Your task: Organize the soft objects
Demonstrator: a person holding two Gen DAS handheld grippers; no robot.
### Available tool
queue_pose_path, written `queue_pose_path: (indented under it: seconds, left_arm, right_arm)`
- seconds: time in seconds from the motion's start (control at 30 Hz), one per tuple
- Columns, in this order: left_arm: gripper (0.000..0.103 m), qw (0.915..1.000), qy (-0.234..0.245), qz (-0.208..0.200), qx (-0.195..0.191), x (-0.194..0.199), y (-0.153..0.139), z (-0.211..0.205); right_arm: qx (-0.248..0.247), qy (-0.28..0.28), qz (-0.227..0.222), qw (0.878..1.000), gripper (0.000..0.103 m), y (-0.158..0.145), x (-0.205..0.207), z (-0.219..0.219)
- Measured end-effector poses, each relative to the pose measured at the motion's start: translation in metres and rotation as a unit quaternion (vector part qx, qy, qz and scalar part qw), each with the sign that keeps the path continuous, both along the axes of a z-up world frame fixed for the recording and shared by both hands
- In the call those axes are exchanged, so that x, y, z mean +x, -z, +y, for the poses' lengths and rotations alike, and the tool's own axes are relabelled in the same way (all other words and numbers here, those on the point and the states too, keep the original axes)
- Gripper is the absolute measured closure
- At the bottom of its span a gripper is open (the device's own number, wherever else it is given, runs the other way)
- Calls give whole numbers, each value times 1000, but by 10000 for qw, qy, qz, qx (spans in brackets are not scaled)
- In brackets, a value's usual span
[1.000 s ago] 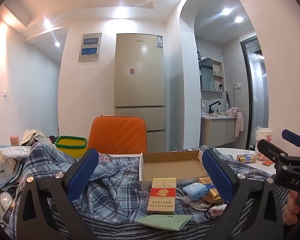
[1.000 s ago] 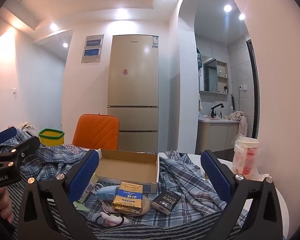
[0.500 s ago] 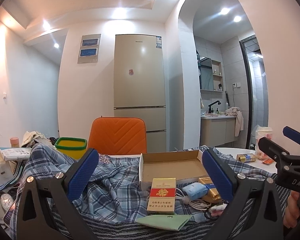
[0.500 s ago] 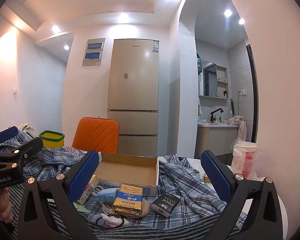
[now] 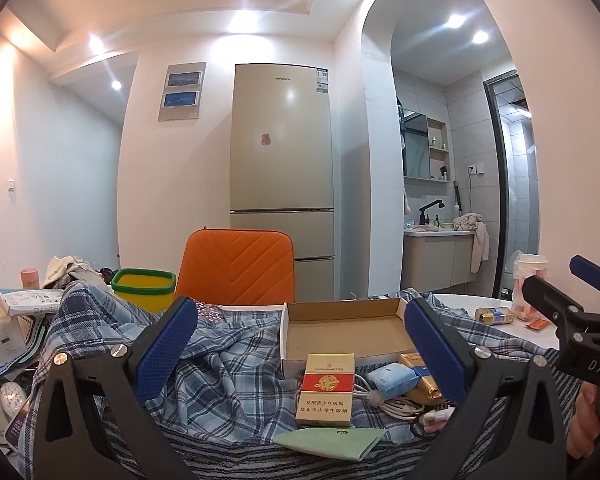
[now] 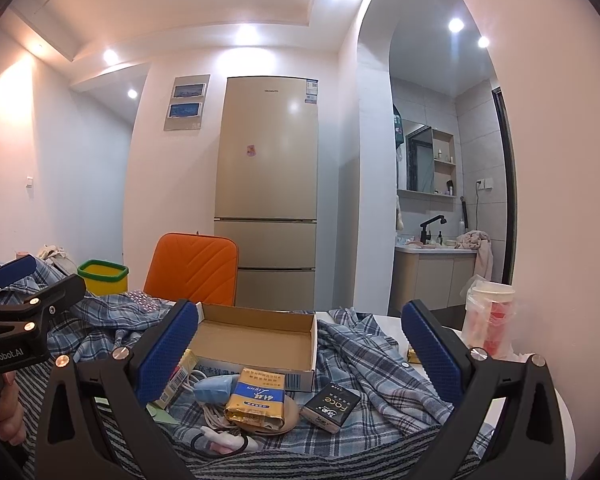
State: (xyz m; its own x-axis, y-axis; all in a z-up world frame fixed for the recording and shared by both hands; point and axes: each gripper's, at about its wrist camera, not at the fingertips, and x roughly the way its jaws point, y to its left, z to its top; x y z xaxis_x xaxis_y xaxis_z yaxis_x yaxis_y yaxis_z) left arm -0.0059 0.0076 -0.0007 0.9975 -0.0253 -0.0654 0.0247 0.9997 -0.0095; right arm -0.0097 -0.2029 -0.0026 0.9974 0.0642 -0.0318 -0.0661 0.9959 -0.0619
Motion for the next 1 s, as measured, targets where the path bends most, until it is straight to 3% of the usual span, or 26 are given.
queue_pose_path:
  seconds: [1.0]
  left_arm:
    - [0,10000,-22,-39,7,-2,-2,-1]
  right_arm:
    - [-11,5,32,10000,0,1,0,0]
